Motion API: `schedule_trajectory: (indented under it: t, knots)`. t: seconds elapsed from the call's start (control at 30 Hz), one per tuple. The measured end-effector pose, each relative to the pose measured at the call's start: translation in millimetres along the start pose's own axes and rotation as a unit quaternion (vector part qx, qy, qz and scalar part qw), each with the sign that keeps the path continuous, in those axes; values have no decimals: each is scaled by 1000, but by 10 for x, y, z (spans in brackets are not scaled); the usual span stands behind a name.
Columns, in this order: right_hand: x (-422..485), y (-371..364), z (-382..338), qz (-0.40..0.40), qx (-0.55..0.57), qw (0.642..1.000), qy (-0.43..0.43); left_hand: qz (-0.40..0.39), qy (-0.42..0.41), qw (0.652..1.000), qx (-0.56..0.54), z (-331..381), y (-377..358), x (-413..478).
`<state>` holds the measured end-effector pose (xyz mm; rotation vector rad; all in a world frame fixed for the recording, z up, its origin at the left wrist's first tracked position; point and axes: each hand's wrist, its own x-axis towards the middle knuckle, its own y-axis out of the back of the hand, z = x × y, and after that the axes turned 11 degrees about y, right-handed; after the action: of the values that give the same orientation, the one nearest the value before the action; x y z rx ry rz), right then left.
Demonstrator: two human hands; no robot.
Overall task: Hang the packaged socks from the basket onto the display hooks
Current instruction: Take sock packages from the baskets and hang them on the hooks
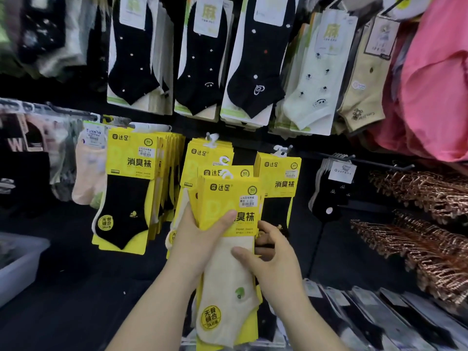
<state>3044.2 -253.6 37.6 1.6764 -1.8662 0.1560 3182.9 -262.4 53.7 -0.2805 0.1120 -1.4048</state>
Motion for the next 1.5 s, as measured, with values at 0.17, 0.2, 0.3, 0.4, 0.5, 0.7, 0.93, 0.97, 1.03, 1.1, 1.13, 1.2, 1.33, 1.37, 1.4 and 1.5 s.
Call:
schedule_trajectory:
  t: [0.17, 0.2, 0.3, 0.4, 0.5, 0.7, 0.93, 0.97, 1.03, 1.1, 1.13, 1.2, 1.33, 1.37, 1.4, 1.5]
  knots:
    - [-8, 17, 1, 23, 68, 997, 16, -51, 10, 999, -8, -11, 125, -18]
    - [1, 37, 7, 29, 90, 995, 10, -61, 12, 998, -17, -21, 157, -29]
    - [9, 61, 11, 2, 150, 989, -14, -62, 7, 998, -31, -74, 280, -47]
    - [22, 50, 47, -20, 163, 986, -11, -28, 20, 998, -46, -122, 371, -13]
    - [100, 115, 69, 36, 152, 988, 19, 22, 20, 999, -31, -119, 417, 42]
    - [404, 535, 107, 139, 95, 986, 10, 41, 5, 999, 30, -110, 418, 90]
    - [556, 632, 140, 117, 98, 988, -30, 34, 1, 999, 35, -154, 309, 108]
    - [532, 647, 156, 118, 96, 988, -24, 37, 2, 999, 32, -163, 293, 114]
    - [478, 674, 185, 104, 113, 988, -3, 37, 3, 999, 26, -183, 265, 124]
    - [433, 683, 215, 61, 152, 986, 18, 29, -1, 999, 27, -203, 227, 117]
    - [415, 674, 230, 32, 163, 986, 22, 26, -3, 999, 30, -213, 205, 114]
    - [381, 630, 234, -24, 157, 987, 24, 25, -4, 999, 36, -222, 164, 92]
    - [381, 614, 157, -57, 151, 986, 27, 30, -5, 999, 44, -251, 137, 69]
    - [393, 629, 132, -50, 148, 987, 31, 32, -4, 999, 42, -257, 142, 66]
    - [411, 643, 93, -38, 146, 988, 32, 36, -3, 999, 41, -259, 146, 66]
    - [447, 696, 11, -24, 162, 986, 21, 44, -10, 997, 57, -261, 152, 82]
